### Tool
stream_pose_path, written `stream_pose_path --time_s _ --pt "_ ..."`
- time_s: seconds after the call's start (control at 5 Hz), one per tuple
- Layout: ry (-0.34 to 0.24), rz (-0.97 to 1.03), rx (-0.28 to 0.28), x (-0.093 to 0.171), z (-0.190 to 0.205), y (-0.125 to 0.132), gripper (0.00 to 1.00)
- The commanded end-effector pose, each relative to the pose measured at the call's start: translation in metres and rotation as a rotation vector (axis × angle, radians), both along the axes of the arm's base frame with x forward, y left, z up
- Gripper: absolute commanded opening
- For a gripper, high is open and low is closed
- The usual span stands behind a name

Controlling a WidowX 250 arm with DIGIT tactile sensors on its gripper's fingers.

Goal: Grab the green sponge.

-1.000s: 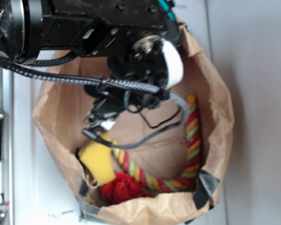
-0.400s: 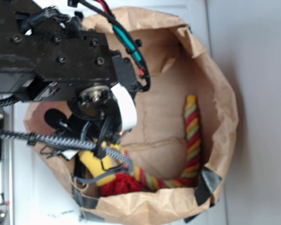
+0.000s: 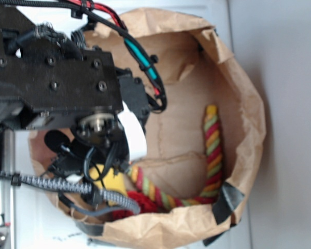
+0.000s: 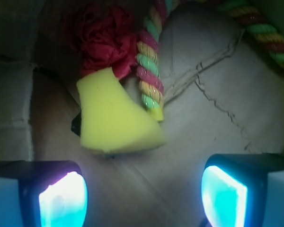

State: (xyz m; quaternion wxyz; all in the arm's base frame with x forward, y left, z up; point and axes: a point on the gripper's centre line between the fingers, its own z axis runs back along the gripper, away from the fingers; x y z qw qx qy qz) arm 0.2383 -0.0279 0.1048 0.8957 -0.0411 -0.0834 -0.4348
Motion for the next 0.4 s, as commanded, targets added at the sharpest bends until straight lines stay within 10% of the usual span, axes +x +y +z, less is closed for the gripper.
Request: stream_pose_path --time_s 0.0,0.2 --pt "-0.014 -0.025 -0.012 0.001 -0.007 -0.025 1.00" --pt "-0.042 -0.062 -0.021 0.007 -0.020 -0.029 1.00"
